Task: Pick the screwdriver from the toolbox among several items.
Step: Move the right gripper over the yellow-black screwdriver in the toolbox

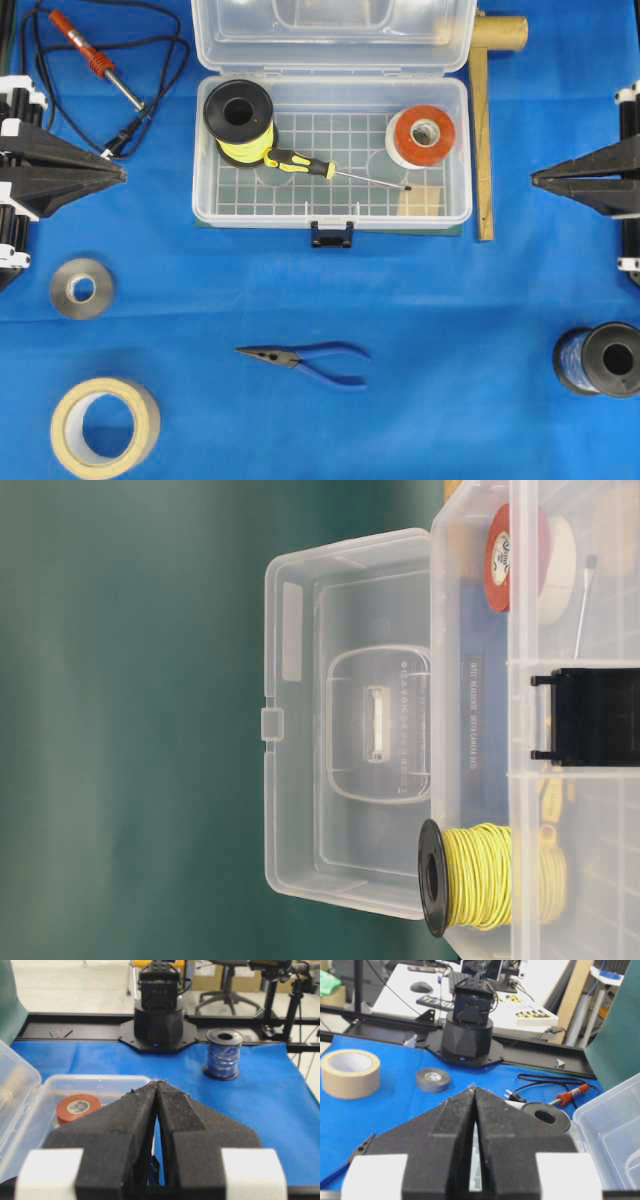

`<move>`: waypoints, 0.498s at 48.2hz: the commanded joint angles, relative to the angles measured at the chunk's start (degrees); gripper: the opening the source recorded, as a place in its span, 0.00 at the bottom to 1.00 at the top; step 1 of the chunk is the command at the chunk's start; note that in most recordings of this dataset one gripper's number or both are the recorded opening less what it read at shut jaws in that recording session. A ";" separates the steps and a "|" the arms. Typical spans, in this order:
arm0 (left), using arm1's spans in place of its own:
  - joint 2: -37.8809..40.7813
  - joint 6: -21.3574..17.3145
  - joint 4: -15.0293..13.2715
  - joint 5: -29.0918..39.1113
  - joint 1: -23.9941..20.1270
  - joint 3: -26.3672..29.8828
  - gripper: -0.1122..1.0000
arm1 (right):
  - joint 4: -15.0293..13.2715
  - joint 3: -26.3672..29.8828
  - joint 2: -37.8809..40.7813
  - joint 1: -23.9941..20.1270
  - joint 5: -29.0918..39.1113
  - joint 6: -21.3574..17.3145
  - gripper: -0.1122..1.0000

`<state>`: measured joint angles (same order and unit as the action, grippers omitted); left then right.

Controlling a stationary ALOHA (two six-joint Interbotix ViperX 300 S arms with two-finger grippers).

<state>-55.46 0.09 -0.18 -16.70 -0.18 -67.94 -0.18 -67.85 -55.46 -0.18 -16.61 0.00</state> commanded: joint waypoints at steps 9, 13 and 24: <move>0.44 -0.44 -1.23 -0.62 0.09 0.88 0.10 | 3.52 9.67 8.17 3.87 7.73 -1.14 0.11; 0.44 -0.53 -1.32 -0.53 0.09 0.88 0.10 | 4.31 14.41 12.83 5.71 13.18 -1.49 0.11; 0.70 -0.62 -1.41 -0.44 -0.18 0.88 0.10 | 5.27 28.56 28.65 9.58 24.17 -5.10 0.11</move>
<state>-55.37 -0.44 -1.49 -16.61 -0.09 -67.94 4.75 -44.65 -31.38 8.53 4.92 -4.13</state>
